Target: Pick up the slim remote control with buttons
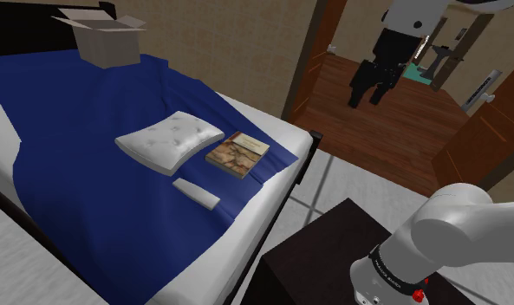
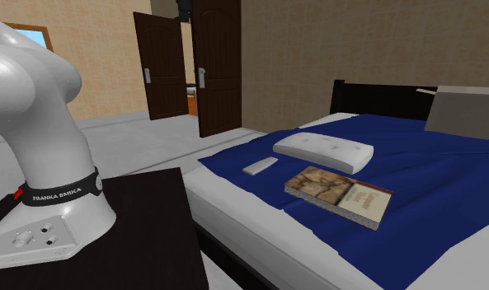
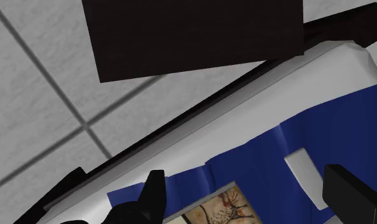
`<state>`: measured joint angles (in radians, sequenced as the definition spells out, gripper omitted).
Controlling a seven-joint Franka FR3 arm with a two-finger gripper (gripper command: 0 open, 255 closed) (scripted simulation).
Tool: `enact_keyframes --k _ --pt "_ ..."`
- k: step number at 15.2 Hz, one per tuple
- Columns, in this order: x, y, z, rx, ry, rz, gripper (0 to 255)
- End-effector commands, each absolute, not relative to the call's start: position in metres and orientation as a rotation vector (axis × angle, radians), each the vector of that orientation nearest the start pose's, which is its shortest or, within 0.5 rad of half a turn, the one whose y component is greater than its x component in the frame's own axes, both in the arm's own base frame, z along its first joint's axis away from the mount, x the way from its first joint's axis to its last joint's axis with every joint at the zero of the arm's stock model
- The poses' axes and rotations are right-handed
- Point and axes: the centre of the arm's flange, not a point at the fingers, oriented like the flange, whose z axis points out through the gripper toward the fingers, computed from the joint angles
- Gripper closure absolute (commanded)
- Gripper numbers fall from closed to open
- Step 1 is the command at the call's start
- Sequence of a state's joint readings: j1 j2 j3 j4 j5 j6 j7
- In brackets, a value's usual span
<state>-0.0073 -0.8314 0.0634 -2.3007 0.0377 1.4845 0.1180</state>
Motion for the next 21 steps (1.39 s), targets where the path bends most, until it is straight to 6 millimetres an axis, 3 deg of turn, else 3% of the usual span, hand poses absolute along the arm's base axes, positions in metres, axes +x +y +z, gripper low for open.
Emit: enact_keyframes --k 1,21 --pt "0.285 0.028 0.621 -3.147 0.124 -0.023 0" --pt "0.440 0.112 0.424 -3.144 -0.204 -0.010 0"
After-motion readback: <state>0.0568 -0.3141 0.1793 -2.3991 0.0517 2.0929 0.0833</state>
